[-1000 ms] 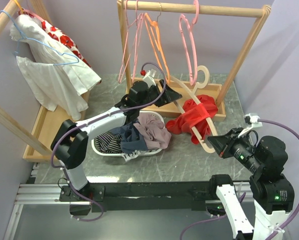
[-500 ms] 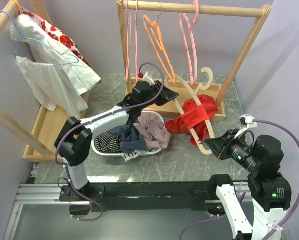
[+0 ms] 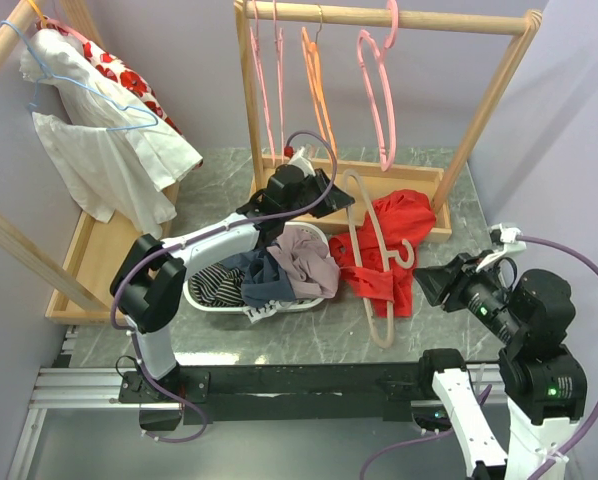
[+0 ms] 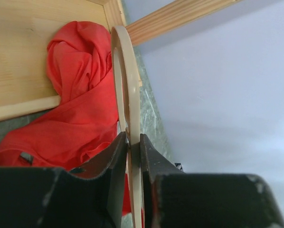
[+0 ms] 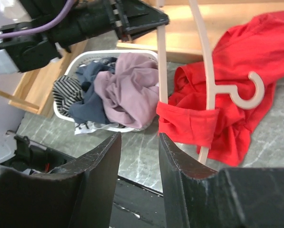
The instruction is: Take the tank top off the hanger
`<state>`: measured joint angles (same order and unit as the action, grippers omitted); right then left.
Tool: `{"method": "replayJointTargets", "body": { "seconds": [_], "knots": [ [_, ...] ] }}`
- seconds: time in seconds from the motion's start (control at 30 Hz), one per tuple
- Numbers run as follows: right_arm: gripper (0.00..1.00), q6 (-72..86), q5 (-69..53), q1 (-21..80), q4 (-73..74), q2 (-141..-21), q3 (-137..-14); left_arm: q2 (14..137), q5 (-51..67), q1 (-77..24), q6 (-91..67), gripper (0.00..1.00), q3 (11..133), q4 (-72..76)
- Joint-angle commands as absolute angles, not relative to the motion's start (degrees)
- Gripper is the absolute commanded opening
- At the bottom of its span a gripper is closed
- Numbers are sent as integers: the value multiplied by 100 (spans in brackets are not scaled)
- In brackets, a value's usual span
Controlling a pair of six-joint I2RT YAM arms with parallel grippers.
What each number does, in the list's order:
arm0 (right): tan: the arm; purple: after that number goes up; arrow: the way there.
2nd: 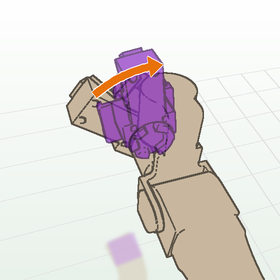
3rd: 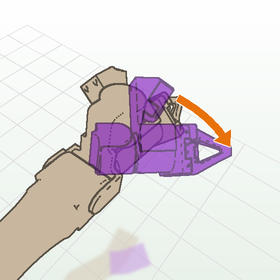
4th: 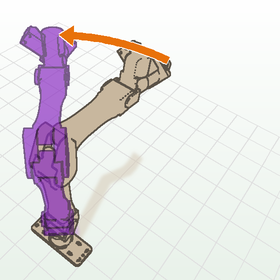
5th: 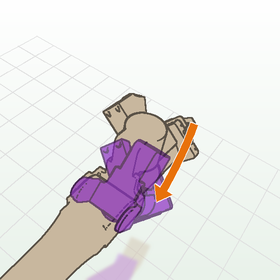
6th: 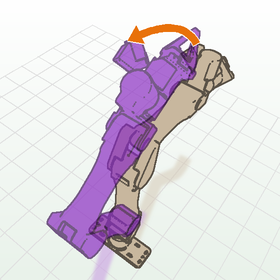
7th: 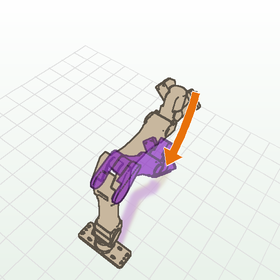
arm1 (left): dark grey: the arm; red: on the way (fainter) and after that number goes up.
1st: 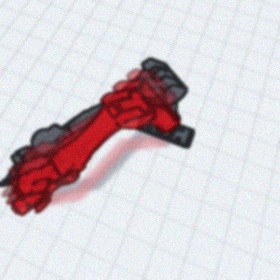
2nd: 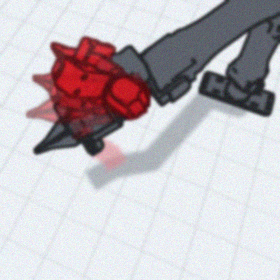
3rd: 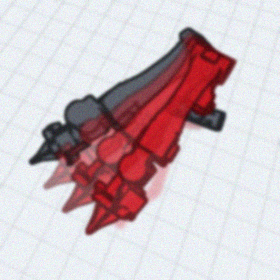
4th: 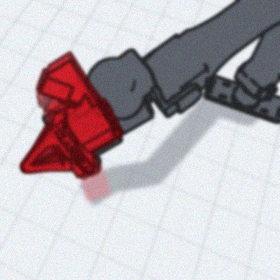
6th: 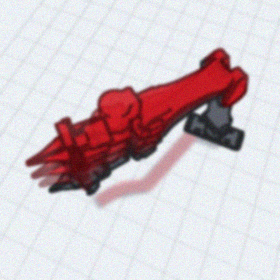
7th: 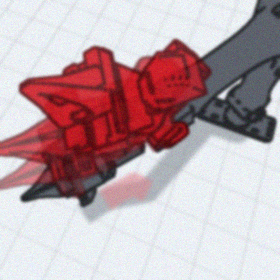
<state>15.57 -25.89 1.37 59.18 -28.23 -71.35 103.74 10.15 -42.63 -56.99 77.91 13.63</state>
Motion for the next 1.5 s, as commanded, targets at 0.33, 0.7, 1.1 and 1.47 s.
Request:
{"method": "replayJointTargets", "body": {
  "seconds": [0.33,0.7,1.1,1.47],
  "knots": [
    [54,2706,-2196,132,5002,-3524,-5029,9677,1609,-4254,-5370,1,7357,2487],
    [53,3498,-2171,132,2622,-2742,-3507,9299,1590,-4201,-5168,1,7172,2522],
    [52,3296,-2373,123,1802,-3428,-3147,9150,1714,-4192,-5168,1,6926,2785],
    [51,3304,-2663,123,1400,-3033,-2595,9088,1907,-4131,-5238,1,6900,3058]
  ]
}}
